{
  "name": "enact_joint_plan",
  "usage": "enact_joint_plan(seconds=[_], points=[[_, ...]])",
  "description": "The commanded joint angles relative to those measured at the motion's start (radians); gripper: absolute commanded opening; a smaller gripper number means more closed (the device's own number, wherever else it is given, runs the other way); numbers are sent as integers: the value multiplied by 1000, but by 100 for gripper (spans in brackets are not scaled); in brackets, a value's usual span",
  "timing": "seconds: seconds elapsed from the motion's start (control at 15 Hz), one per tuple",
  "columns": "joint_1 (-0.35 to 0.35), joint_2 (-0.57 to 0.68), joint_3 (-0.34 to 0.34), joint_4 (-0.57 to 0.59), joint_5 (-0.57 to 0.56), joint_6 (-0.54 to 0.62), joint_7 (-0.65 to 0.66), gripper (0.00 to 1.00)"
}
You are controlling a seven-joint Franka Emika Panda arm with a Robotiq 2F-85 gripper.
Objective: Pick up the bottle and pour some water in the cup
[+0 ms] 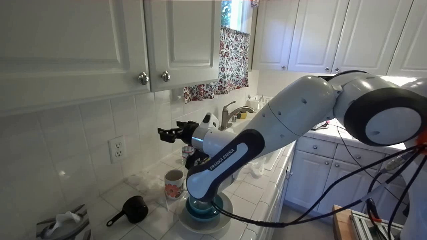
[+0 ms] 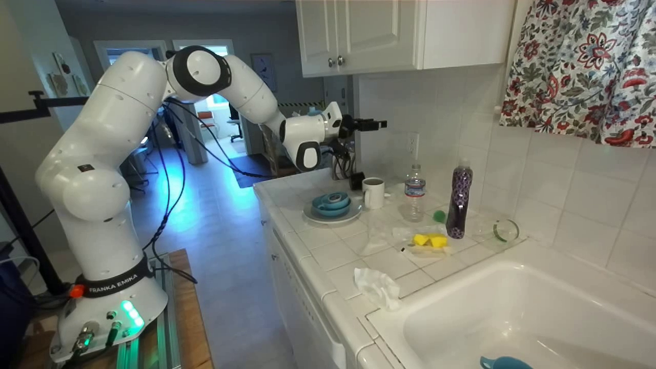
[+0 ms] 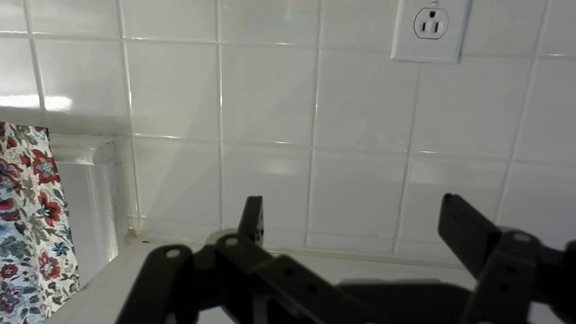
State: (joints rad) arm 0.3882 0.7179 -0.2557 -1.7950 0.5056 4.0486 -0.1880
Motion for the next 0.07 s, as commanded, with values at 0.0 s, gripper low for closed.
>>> enact_joint_plan(seconds=[0.0], points=[[-62,-9,80,6,-4,16,-48,100]])
